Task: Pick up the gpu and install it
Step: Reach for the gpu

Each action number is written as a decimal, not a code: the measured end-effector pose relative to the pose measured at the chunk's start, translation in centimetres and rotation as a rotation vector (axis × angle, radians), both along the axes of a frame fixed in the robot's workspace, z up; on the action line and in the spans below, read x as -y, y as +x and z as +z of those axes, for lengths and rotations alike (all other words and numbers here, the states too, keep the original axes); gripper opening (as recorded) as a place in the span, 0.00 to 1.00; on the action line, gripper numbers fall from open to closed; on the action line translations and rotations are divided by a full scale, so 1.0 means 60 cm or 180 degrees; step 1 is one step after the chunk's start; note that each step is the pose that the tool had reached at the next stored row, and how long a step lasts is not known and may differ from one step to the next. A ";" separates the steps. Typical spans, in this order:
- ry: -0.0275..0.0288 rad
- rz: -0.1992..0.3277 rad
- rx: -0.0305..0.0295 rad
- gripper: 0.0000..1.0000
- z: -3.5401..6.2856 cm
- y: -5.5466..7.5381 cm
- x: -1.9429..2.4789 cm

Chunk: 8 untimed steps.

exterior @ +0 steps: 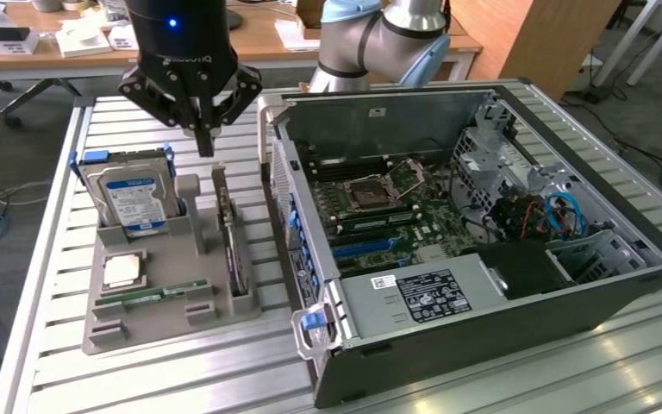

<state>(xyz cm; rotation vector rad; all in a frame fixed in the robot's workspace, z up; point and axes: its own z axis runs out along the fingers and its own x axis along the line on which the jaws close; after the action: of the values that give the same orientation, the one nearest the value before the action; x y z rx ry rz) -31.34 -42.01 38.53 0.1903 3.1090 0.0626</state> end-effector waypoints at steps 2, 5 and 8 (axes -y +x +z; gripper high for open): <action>0.0000 0.0000 0.0000 0.11 0.000 0.000 0.0030; 0.0000 0.0000 0.0000 0.11 0.000 0.000 0.0062; 0.0000 -0.0001 0.0000 0.11 0.000 0.000 0.0063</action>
<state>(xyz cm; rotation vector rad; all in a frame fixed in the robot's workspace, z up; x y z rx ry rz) -31.34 -42.39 38.53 0.1906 3.1089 0.0627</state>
